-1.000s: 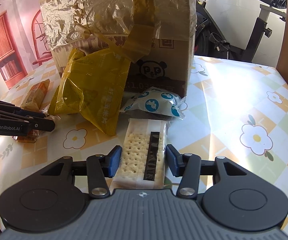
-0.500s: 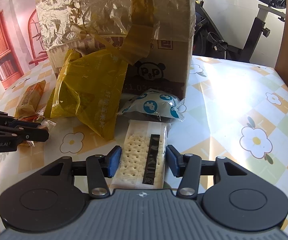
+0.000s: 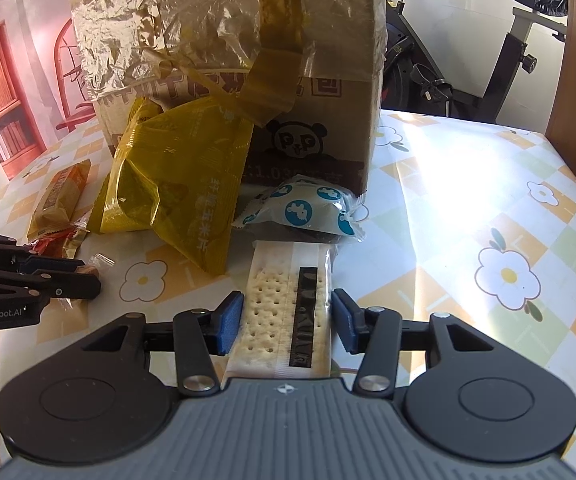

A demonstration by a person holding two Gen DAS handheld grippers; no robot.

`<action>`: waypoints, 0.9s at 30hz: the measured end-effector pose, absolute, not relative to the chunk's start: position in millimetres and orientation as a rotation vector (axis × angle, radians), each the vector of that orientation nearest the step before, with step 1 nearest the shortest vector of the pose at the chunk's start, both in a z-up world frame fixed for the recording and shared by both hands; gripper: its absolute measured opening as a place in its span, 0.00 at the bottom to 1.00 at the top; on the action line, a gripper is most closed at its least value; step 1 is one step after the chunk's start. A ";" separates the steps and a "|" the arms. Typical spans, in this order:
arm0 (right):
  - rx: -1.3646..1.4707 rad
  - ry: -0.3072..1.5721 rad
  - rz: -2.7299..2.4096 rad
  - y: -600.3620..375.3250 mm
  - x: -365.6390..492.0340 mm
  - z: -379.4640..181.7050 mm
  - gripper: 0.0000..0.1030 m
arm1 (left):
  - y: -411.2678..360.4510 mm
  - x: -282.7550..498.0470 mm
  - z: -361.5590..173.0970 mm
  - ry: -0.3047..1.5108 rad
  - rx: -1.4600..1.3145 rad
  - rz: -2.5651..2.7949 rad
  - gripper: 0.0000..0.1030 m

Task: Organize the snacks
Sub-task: 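Grasp the small clear snack packet with the left tool while the right grasps the cracker pack, then lift both held packs up toward the box opening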

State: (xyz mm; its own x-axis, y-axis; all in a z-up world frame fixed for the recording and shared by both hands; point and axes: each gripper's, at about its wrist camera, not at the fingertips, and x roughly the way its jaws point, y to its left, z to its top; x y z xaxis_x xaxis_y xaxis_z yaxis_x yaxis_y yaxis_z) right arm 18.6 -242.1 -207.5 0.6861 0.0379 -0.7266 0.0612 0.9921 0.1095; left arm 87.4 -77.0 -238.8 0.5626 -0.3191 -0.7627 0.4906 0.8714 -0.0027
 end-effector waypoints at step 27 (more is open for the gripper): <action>-0.066 0.368 -0.096 -249.4 16.9 -89.5 0.47 | -63.5 103.2 -69.3 0.392 0.045 -0.521 0.17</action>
